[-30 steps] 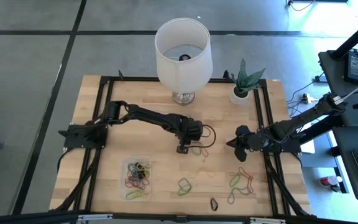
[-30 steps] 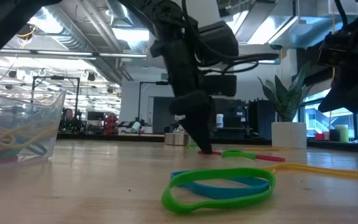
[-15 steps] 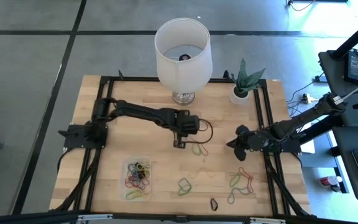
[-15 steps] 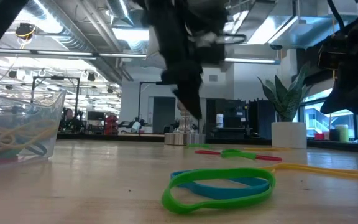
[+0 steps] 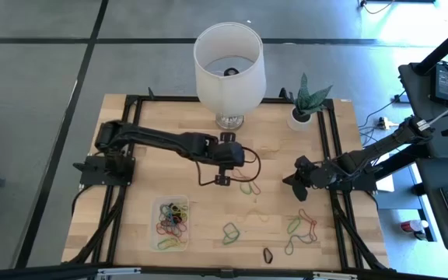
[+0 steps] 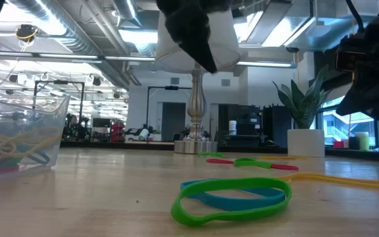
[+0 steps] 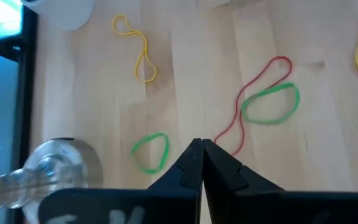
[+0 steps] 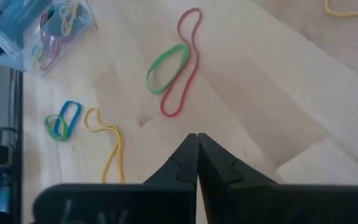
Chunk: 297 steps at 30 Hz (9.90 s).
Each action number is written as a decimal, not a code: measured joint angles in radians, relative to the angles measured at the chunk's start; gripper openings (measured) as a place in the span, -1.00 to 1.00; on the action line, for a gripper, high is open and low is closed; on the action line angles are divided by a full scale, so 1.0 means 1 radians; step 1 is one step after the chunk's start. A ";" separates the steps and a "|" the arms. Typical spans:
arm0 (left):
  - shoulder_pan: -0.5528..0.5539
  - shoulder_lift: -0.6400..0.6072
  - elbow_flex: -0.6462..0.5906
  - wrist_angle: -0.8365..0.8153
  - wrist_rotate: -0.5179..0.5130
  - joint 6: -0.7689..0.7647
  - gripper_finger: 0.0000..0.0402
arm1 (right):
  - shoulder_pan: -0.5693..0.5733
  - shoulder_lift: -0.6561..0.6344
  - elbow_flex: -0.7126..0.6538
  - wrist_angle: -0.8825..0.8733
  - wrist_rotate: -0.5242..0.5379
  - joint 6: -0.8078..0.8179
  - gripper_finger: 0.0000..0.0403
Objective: Pick and place rubber bands into bin
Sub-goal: Put the red rubber band into the transparent bin, then put the green rubber band into the transparent bin, then put the red rubber band into the transparent bin
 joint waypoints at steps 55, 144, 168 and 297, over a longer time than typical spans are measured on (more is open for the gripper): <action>-0.087 0.297 0.006 0.152 0.080 -0.435 -0.99 | 0.003 0.000 0.000 -0.014 -0.050 -0.368 -0.95; -0.526 -0.135 -0.131 -0.565 0.216 -1.372 -0.99 | 0.003 0.000 -0.047 0.080 -0.041 -0.317 -0.95; -0.658 -0.135 -0.478 -0.101 0.409 -1.397 -0.63 | 0.003 0.000 -0.048 0.236 0.067 -0.202 -0.95; -0.390 -1.240 -1.080 0.419 -0.087 -0.500 -0.81 | -0.093 1.867 2.064 -0.143 -0.174 -0.549 -0.56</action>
